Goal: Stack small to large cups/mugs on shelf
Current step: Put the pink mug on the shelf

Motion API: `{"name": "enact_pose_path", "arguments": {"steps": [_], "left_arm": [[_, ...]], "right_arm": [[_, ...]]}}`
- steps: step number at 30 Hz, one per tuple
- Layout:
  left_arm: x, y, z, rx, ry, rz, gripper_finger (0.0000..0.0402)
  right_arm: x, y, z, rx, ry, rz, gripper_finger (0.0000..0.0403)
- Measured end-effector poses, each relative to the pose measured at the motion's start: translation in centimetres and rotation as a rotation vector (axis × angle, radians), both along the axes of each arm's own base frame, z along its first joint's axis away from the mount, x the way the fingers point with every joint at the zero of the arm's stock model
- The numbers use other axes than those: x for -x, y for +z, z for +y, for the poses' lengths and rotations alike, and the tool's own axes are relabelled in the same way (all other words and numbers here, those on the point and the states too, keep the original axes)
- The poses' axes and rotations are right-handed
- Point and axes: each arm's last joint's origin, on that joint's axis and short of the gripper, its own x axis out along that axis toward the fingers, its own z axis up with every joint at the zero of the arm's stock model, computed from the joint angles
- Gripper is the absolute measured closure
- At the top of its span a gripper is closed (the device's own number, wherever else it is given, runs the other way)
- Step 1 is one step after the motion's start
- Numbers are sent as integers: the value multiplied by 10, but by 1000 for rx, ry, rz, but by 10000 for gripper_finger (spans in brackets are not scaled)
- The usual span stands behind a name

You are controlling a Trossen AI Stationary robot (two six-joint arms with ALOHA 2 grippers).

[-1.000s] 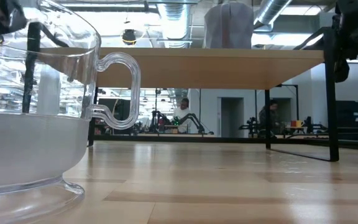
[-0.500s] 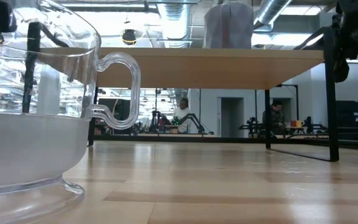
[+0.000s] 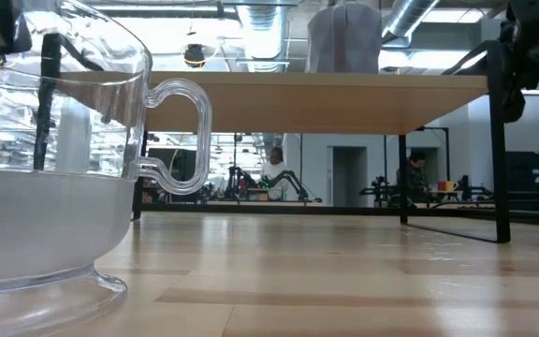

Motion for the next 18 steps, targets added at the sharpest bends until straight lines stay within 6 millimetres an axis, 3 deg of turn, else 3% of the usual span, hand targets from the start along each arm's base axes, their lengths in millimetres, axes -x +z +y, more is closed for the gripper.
{"name": "enact_pose_path", "arguments": {"steps": [7,18], "left_arm": [[0,1,-1,52,34,29,230],[0,1,0,78,93,49,227]], "right_arm": [[0,0,0,12,1,5,381],[0,0,0,12,1,5,379]]}}
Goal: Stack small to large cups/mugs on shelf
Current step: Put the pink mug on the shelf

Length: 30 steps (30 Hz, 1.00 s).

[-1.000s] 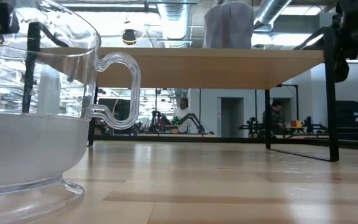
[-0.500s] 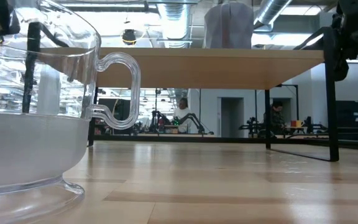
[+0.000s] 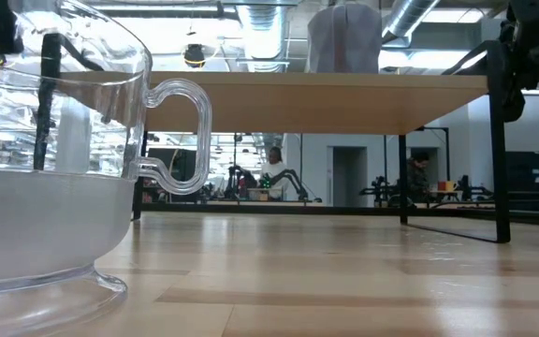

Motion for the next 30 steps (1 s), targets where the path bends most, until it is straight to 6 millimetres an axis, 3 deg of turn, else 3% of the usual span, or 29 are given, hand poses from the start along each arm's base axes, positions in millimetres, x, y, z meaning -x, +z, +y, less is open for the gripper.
{"name": "enact_pose_path", "arguments": {"steps": [14,22,30], "left_arm": [[-2,-3,-1,-120,-137,-63,227],[-3,-21,-6,-174,-291,150,228],[-19,-34,-16,-292,-414,127,228]], "right_arm": [[0,0,0,0,0,0,379],[0,0,0,0,0,0,379],[0,0,0,0,0,0,382]]}}
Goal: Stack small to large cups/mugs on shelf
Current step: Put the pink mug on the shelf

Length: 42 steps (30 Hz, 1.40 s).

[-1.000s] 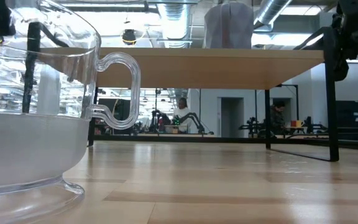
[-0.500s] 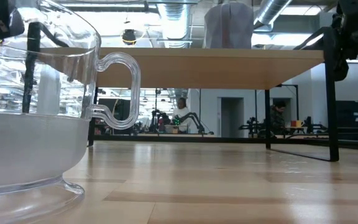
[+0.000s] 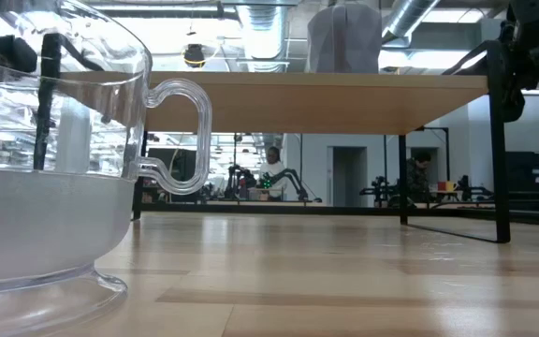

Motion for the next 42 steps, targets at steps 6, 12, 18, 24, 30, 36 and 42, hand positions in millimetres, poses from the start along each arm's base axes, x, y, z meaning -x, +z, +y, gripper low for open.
{"name": "enact_pose_path", "arguments": {"steps": [6,12,18,24,30,36,42], "left_arm": [[-13,-18,-8,-76,-34,82,228],[-22,-32,-14,-136,-50,139,228],[-28,-43,-18,-166,-51,189,228],[-32,-50,-20,-184,-46,220,228],[-34,-50,-22,-172,-42,203,262],[-34,-50,-22,-163,-46,209,354],[-33,-50,-23,-127,-53,232,393]], "right_arm": [[0,0,0,0,0,0,379],[0,0,0,0,0,0,381],[0,0,0,0,0,0,381],[0,0,0,0,0,0,379],[0,0,0,0,0,0,382],[0,0,0,0,0,1,381],[0,0,0,0,0,1,385]]}}
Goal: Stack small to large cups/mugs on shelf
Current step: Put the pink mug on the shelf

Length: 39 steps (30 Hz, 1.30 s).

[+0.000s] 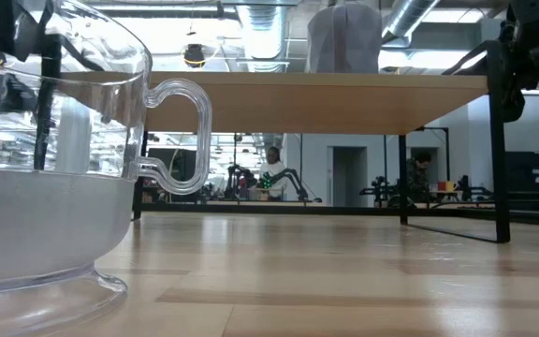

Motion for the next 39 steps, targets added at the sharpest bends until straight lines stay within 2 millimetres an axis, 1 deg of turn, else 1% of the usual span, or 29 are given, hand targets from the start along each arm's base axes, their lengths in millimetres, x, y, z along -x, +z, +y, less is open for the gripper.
{"name": "enact_pose_path", "arguments": {"steps": [11,14,19,26,30,33,39], "left_arm": [[2,1,-2,68,44,62,399],[2,6,-2,82,47,56,400],[5,33,1,134,96,-41,401],[18,78,15,215,303,-226,401],[22,98,24,268,416,-335,401],[18,111,30,268,469,-434,401],[6,144,44,237,453,-655,401]], "right_arm": [[0,0,0,0,0,0,385],[0,0,0,0,0,0,385],[0,0,0,0,0,0,382],[0,0,0,0,0,0,386],[0,0,0,0,0,0,383],[0,0,0,0,0,0,382],[0,0,0,0,0,0,386]]}}
